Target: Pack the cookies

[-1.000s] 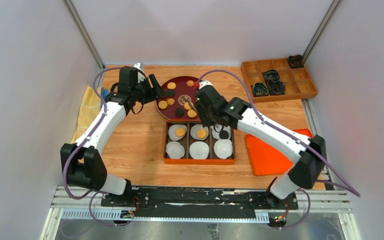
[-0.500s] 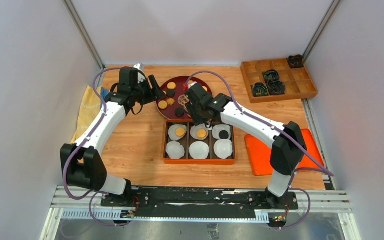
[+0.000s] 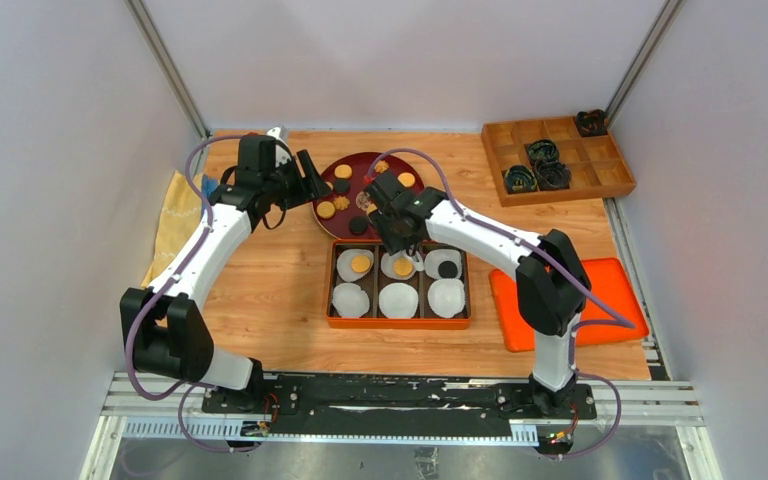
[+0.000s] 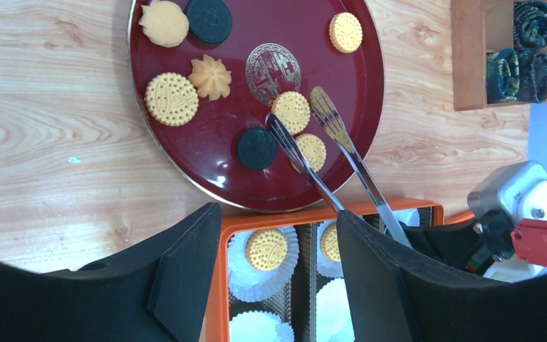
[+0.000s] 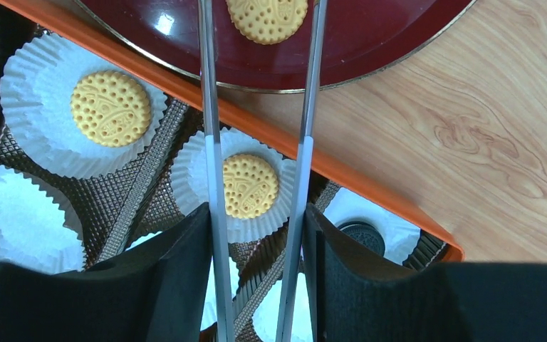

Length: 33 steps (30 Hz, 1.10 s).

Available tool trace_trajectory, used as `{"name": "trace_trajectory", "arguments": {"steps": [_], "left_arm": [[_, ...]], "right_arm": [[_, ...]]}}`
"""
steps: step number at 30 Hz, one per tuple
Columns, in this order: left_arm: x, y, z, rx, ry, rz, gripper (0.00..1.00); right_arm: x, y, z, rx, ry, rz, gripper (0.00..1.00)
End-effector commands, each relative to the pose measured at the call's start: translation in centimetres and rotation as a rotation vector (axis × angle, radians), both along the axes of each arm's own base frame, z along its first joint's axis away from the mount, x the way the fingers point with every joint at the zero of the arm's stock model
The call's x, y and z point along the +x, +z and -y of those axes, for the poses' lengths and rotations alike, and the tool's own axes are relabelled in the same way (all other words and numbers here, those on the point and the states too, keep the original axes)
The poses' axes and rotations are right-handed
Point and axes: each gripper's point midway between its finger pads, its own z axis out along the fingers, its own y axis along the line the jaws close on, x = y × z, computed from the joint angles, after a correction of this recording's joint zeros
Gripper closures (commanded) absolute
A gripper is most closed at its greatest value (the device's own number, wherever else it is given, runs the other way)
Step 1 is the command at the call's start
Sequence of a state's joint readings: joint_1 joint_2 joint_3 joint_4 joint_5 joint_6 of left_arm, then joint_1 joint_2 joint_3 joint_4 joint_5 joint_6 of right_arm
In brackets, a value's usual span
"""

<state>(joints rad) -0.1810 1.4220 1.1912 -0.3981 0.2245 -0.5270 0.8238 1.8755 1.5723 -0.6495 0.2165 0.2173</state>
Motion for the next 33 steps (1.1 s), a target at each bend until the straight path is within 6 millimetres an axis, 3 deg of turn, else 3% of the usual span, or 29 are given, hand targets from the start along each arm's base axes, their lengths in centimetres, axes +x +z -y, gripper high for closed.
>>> {"name": "trace_trajectory", "arguments": {"steps": [1, 3, 7, 10, 18, 25, 33], "left_arm": [[0.1, 1.4, 0.0, 0.01, -0.007, 0.045, 0.34], [0.1, 1.3, 0.0, 0.01, -0.006, 0.042, 0.34], [0.1, 1.0, 0.3, -0.003, -0.017, 0.033, 0.34], [0.1, 0.9, 0.5, -0.012, -0.022, 0.03, 0.34], [0.1, 1.3, 0.3, -0.012, -0.015, 0.04, 0.34], [0.3, 1.2, 0.1, -0.008, 0.008, 0.03, 0.35], [1.8, 2.6, -1.7, 0.026, 0.092, 0.029, 0.35]], "right_arm": [[1.2, 0.6, -0.3, 0.047, -0.018, -0.014, 0.51], [1.5, 0.6, -0.2, 0.055, -0.031, -0.016, 0.55], [1.6, 1.5, -0.1, 0.085, -0.034, -0.013, 0.77], [1.7, 3.0, 0.1, 0.098, -0.026, 0.018, 0.87], [0.7, 7.9, 1.1, 0.17, -0.016, 0.101, 0.93], [-3.1, 11.8, 2.1, 0.219, 0.05, 0.152, 0.93], [-11.8, 10.9, 0.9, 0.189, 0.284, 0.068, 0.93]]}}
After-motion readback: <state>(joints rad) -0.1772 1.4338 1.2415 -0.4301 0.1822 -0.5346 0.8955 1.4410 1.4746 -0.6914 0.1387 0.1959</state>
